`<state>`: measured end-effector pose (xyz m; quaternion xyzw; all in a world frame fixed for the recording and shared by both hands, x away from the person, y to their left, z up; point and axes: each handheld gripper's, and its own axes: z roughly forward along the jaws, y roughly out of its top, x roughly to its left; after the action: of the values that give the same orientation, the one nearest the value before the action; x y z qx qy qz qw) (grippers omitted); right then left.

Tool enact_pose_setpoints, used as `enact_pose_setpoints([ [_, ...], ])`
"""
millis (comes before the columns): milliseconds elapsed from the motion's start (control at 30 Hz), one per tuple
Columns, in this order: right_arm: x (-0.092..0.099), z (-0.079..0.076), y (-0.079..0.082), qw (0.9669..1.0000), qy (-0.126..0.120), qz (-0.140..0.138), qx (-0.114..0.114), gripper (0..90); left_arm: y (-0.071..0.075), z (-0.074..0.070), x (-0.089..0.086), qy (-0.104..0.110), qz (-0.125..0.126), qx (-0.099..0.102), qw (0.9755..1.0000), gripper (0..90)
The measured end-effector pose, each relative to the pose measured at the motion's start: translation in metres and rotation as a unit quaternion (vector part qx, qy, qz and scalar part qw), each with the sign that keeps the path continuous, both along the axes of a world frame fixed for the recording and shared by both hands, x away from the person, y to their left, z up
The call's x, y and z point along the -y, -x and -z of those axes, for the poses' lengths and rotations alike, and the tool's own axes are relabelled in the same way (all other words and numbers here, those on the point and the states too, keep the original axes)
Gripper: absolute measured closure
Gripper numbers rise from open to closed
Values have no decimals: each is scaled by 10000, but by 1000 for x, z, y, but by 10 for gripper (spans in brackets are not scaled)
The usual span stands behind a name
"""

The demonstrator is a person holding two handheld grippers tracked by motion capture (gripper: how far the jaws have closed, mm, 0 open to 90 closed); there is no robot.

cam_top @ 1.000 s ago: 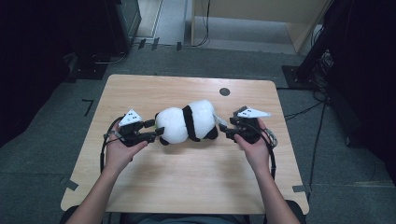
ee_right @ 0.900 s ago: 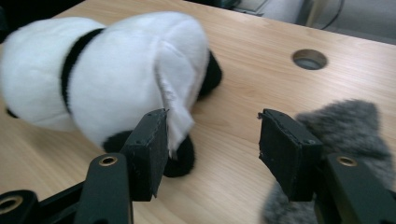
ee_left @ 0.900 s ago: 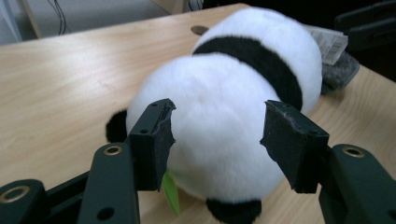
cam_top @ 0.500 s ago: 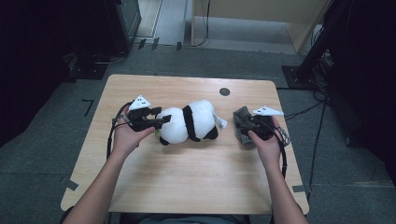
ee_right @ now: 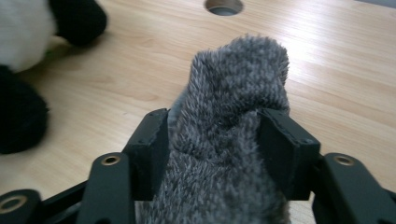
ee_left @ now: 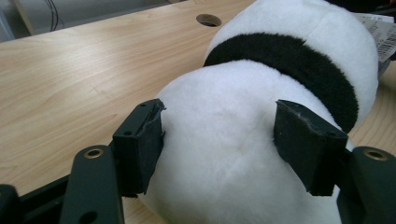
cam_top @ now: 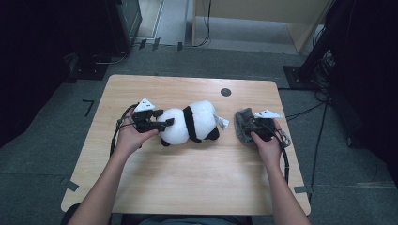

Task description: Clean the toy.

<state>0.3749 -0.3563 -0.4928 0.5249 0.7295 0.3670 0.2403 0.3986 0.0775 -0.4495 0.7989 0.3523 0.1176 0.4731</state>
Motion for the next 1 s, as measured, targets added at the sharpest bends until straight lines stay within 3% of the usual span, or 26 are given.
enact_pose_setpoints([
  [167, 5, 11, 0, 9997, 59, 221, -6, 384, 0, 5, -3, 150, 23, 84, 9998, 322],
  [300, 3, 21, -1, 9994, 300, 139, -76, 312, -1, 8, -4, 283, 11, 55, 9996, 323],
  [467, 5, 29, -1, 9998, 101, 170, -60, 272, 2, 6, -3, 147, -61, -26, 9999, 319],
  [533, 6, 29, 0, 9998, 54, 155, -79, 257, 1, 8, -2, 104, -90, -36, 9999, 271],
  [633, 4, 30, -1, 9996, 204, 117, -141, 229, 1, 13, -5, 222, 107, -313, 9992, 174],
  [733, 4, 30, 0, 9996, 191, 144, -140, 229, 2, 14, -8, 234, 236, -394, 9987, 162],
  [867, 7, 30, 0, 9995, 87, 210, -210, 188, 2, 14, -8, 215, 272, -320, 9989, 161],
  [933, 9, 31, 0, 9985, 28, 366, -405, 110, 2, 14, -7, 210, 278, -286, 9990, 161],
  [1000, 10, 31, 3, 9982, 44, 415, -430, 115, 2, 14, -8, 203, 286, -219, 9991, 162],
])
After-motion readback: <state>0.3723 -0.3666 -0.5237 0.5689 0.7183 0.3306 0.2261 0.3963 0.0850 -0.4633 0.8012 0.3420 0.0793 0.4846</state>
